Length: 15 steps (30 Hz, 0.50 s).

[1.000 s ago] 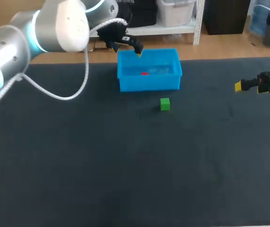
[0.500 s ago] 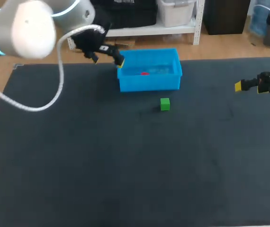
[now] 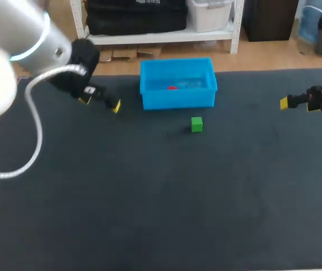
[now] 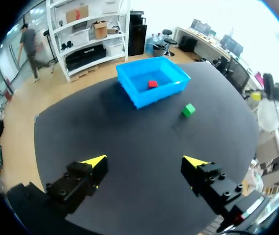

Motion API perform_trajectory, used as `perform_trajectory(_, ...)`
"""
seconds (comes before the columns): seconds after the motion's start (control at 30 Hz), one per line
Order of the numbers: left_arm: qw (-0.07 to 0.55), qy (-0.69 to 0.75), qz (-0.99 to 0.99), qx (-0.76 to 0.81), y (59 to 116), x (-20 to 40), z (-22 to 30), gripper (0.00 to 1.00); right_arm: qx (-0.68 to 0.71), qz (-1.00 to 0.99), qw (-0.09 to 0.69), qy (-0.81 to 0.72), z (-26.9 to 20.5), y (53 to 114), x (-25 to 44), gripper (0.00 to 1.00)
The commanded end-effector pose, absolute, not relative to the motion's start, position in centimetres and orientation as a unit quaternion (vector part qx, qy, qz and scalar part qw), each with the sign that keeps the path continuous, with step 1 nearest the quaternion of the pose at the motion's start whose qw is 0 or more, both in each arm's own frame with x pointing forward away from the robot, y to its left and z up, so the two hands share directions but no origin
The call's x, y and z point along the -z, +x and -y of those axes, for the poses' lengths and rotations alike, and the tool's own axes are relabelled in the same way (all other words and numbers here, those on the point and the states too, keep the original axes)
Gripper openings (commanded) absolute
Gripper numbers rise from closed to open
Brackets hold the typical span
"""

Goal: Use the left arm to pick the red cube and place it into the blue plastic box first, then use the right arm to grasp the green cube and put it into the same blue plastic box after the first action is fully finished.

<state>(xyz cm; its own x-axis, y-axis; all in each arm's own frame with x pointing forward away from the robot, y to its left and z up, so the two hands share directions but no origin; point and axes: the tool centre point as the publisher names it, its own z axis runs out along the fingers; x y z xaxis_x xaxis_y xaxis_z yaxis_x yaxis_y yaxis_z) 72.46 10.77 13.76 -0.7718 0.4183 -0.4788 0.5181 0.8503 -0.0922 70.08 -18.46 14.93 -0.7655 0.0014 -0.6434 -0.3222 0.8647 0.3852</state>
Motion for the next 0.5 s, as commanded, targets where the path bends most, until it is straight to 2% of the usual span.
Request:
perform_trajectory(0.03,0.406,0.238,-0.865,0.174,68.7,-12.3,-12.9,1.0,-0.245,-0.907,0.331,-0.089,18.5,70.1,-14.9,1.0)
perform_trajectory(0.5,0.37,0.252,-0.873,0.194,70.3,-13.0,-12.4,1.0,-0.245,-0.907,0.331,-0.089,18.5,70.1,-14.9,1.0)
